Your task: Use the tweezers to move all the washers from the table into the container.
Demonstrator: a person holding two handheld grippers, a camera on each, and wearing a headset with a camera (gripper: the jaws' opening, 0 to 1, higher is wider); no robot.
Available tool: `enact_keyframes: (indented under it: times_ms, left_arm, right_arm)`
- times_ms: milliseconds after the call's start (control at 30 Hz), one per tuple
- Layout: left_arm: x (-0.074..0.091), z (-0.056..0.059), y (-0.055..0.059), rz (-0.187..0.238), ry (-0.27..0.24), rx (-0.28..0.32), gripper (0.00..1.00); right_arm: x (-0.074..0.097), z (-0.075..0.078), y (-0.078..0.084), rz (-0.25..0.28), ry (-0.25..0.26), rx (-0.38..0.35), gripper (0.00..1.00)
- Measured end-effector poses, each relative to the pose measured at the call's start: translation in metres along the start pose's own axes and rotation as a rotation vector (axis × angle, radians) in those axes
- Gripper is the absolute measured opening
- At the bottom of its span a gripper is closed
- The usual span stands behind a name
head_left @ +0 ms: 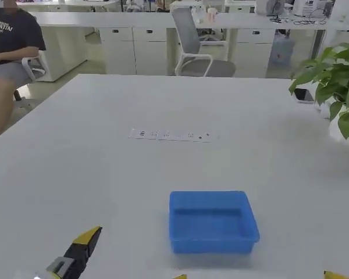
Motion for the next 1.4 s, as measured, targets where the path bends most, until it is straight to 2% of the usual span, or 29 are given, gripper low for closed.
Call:
enact_keyframes:
  times_ms: [267,600,933,1400]
  left_arm:
    - [0.0016,-0.0065,0.0028,-0.007,-0.025,0.013,0.89]
    - [0.0004,-0.0051,0.0049,-0.011,-0.009,0.025,0.89]
    - [-0.0002,-0.0025,0.0055,-0.018,0.003,0.026,0.88]
    - [-0.0004,0.0002,0.0068,-0.027,0.018,0.023,0.86]
  right_arm:
    - [-0.0024,-0.002,0.0041,-0.024,-0.003,-0.005,0.82]
    - [-0.0012,0.0006,0.0029,-0.015,0.001,-0.043,0.79]
    - [-0.0022,-0.0008,0.0064,-0.038,-0.003,-0.028,0.77]
    - [-0.0009,0.0024,0.0062,-0.035,0.014,-0.024,0.77]
Point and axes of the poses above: the centre of the closed fingertips' face, and the gripper's own axes: x roughly backward along the fingers, z roughly to its right, y roughly out of its underside, the point moved 2 cm from there along x, roughly backward along the fingers, and after that the axes turned 13 degrees about -x, right-handed, at the moved point
